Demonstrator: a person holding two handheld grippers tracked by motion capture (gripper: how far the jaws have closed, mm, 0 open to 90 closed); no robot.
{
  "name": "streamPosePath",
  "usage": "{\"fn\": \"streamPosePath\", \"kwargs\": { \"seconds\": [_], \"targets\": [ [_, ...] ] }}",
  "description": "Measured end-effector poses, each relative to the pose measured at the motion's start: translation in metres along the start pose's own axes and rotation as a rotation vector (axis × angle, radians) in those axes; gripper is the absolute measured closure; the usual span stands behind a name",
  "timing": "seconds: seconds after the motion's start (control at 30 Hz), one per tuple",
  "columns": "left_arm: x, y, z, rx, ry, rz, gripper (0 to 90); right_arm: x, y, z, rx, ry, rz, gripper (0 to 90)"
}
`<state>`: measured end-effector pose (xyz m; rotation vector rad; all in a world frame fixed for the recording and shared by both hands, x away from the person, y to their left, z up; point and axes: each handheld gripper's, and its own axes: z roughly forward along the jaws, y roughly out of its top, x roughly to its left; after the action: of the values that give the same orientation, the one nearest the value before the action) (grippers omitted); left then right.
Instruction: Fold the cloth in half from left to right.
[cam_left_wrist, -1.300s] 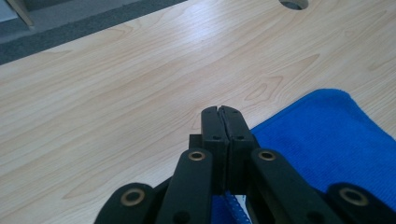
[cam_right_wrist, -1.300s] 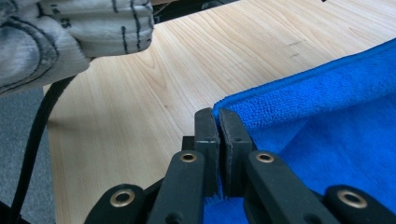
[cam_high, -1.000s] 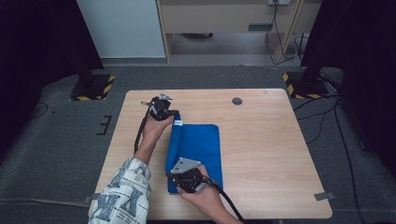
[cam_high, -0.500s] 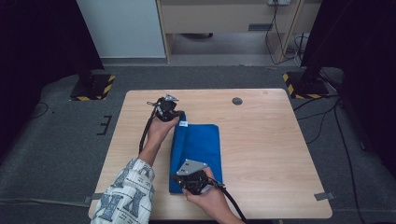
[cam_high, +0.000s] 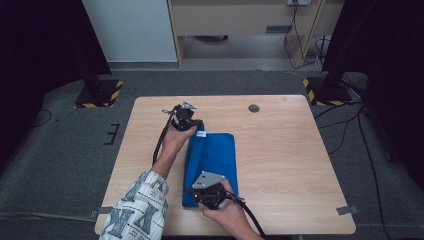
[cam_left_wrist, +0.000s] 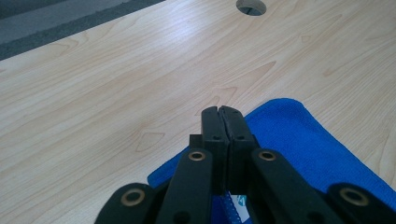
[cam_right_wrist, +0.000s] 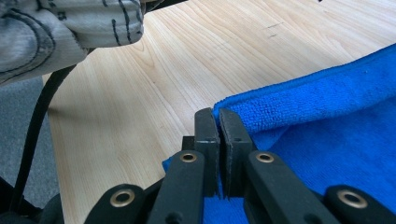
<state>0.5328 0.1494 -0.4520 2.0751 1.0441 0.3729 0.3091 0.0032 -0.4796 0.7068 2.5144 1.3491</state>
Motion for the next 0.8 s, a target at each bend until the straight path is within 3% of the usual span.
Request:
{"fn": "streamPosePath", "kwargs": {
  "seconds": [0.37,0.8],
  "targets": [
    [-0.005,0.002,0.005,-0.008,-0.007,0.002,88.9,-0.007,-0.003,-0.009,0.038,-0.031,-0.053,87.6],
    [-0.019,0.007,0.014,-0.01,-0.016,0.012,89.0,-0.014,-0.011,-0.027,0.03,-0.052,-0.032,87.4]
  ]
}}
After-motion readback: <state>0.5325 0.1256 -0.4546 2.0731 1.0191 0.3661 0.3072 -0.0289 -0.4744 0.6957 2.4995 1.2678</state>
